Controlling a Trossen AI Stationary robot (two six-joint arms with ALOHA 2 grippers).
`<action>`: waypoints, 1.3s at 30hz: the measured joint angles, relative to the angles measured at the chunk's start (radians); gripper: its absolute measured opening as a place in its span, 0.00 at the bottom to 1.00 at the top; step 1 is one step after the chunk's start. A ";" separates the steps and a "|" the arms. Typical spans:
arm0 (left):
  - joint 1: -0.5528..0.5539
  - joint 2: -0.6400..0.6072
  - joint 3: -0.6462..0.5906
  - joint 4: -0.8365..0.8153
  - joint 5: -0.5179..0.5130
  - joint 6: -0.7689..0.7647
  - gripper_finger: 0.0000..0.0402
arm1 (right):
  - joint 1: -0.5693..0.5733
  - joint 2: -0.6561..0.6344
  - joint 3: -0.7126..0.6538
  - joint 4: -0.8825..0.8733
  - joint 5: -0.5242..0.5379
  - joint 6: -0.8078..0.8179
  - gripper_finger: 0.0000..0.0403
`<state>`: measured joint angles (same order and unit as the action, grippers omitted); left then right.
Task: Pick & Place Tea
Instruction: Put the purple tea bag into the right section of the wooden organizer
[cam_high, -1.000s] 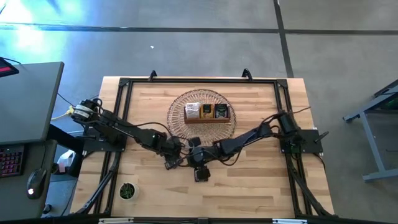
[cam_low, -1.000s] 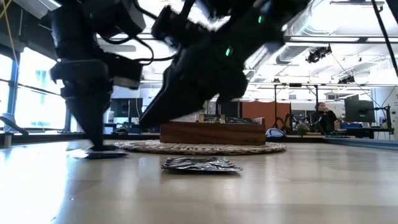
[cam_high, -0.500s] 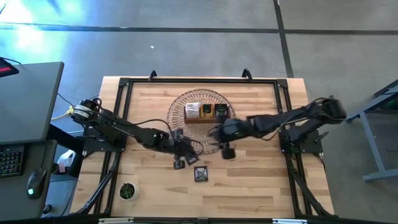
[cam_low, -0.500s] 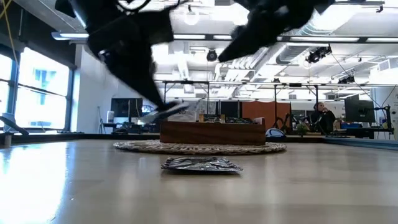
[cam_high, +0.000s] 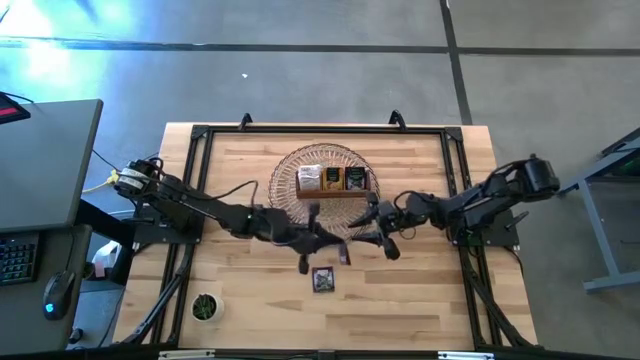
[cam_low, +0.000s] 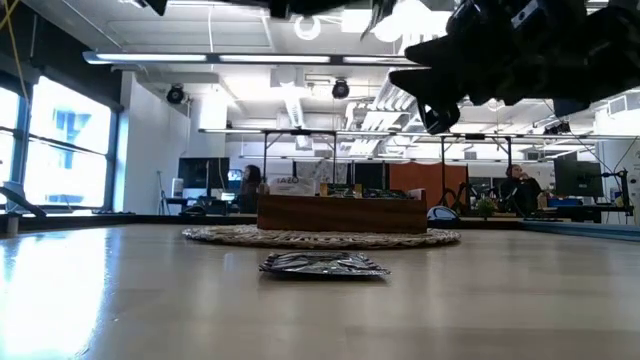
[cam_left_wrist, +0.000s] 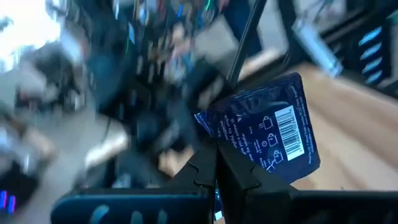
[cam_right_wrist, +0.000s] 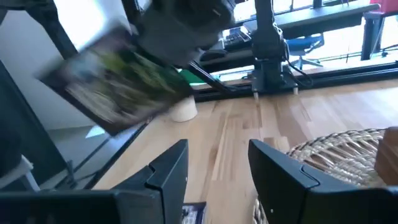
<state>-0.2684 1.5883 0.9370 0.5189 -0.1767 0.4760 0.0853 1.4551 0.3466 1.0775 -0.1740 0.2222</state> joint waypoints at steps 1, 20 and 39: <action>0.000 0.000 0.000 0.033 0.028 0.031 0.00 | 0.000 0.002 0.005 0.000 -0.001 0.004 0.41; 0.000 -0.001 0.000 0.353 0.355 0.548 0.00 | 0.015 0.004 0.220 0.044 -0.264 0.182 0.41; 0.013 -0.002 0.107 0.254 0.424 0.823 0.00 | 0.029 0.004 0.281 0.037 -0.326 0.279 0.41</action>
<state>-0.2554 1.5867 1.0441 0.7732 0.2471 1.2986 0.1143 1.4590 0.6277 1.1141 -0.5005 0.5011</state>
